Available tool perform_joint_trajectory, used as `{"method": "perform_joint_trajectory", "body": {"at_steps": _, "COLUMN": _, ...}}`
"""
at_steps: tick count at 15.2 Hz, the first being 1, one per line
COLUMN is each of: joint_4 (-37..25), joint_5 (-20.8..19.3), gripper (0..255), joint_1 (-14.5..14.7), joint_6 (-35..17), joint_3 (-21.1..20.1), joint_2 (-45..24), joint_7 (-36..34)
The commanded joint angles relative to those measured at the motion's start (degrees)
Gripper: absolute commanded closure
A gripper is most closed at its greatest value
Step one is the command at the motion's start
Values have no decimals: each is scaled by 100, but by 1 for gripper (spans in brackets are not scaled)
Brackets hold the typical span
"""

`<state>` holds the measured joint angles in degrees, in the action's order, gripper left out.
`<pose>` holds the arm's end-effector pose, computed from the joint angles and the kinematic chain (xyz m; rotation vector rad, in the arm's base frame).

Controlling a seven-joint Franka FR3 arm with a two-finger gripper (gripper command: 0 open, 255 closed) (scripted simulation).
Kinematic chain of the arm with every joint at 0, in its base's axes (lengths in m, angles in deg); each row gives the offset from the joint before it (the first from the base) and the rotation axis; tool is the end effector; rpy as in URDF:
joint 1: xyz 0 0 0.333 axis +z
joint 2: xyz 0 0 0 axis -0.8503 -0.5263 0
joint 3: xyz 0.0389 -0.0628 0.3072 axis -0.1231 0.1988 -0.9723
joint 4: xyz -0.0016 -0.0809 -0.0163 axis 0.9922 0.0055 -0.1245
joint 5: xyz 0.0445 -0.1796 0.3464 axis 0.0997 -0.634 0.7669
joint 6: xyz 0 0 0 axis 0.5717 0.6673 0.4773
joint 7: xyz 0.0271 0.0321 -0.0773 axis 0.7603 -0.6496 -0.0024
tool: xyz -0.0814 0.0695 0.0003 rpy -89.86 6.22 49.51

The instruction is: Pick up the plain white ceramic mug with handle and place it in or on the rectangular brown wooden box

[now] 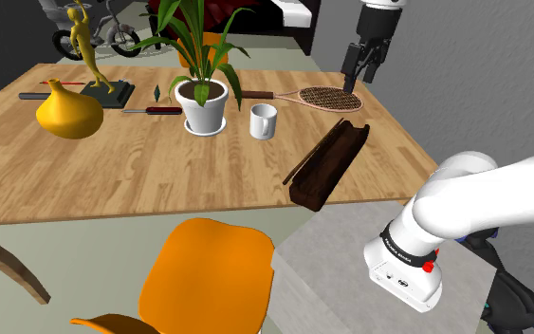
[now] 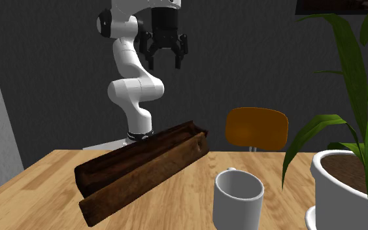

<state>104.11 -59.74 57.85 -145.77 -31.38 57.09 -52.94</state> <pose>0.3045 -0.0085 0.5995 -3.1375 -0.0371 0.0984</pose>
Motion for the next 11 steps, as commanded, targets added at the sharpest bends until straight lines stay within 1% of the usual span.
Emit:
{"method": "perform_joint_trajectory", "body": {"at_steps": 1, "joint_4": 0, "joint_5": 0, "gripper": 0, "joint_1": 0, "joint_6": 0, "joint_3": 0, "joint_2": 0, "joint_7": 0}}
{"method": "perform_joint_trajectory", "body": {"at_steps": 6, "joint_4": -67, "joint_5": -25, "gripper": 0, "joint_1": -15, "joint_6": -808, "joint_3": 84, "joint_2": -908, "joint_7": 83}}
{"method": "perform_joint_trajectory", "body": {"at_steps": 11, "joint_4": -332, "joint_5": -22, "gripper": 0, "joint_1": -22, "joint_6": -1511, "joint_3": 163, "joint_2": -1908, "joint_7": 169}}
